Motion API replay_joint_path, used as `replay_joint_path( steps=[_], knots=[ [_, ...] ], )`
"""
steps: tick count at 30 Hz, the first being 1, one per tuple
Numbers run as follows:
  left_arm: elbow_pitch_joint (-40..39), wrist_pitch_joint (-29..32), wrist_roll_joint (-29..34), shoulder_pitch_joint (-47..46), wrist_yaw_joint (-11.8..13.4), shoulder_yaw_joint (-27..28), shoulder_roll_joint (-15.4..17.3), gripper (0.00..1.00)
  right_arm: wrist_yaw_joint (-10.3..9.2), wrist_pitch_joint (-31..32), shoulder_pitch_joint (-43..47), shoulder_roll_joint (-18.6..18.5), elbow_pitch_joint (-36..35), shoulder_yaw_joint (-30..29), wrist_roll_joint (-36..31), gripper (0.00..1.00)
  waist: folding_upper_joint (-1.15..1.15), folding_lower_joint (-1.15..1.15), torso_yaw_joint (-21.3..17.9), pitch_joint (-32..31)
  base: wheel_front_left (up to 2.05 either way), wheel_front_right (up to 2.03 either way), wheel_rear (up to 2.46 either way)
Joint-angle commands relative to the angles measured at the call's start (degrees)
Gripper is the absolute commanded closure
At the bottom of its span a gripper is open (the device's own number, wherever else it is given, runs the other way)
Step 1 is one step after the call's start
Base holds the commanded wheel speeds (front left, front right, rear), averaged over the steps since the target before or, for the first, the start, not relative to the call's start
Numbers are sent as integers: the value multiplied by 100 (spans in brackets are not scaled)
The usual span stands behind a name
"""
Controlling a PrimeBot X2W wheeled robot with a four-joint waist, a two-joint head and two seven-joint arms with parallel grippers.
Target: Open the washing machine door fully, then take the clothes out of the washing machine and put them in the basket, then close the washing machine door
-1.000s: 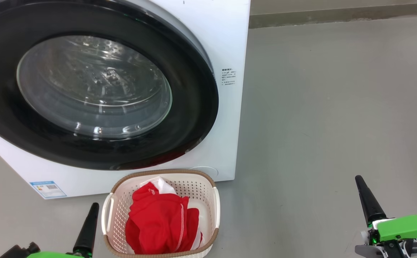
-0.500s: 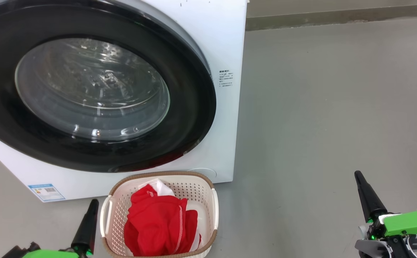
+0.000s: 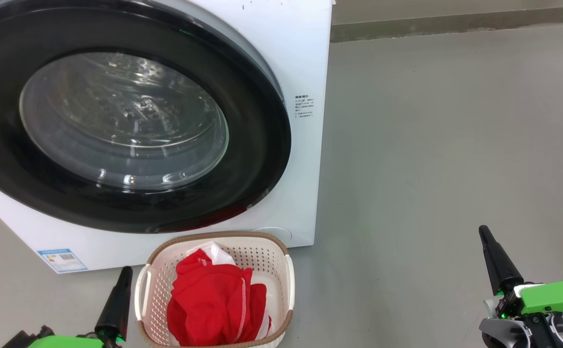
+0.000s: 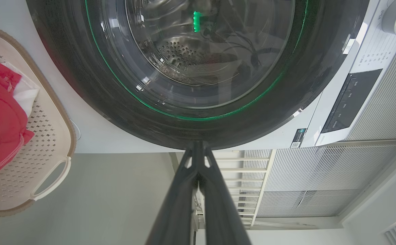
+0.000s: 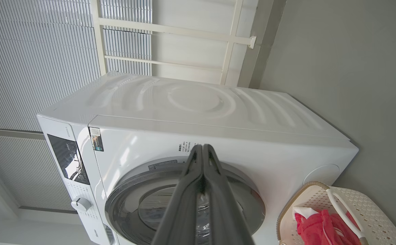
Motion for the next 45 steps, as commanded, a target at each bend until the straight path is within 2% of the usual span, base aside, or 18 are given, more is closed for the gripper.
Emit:
replay_joint_path(
  steps=[1,45],
  knots=[
    [-118,29,-5,-229,-40,204,69,100,-3,30,-242,-75,-166,84,16,100,0,0,0,0,0,0,0],
    [-117,65,32,-233,-40,249,38,100,-3,50,-244,-58,-165,60,-4,100,0,0,0,0,0,0,0]
  ],
)
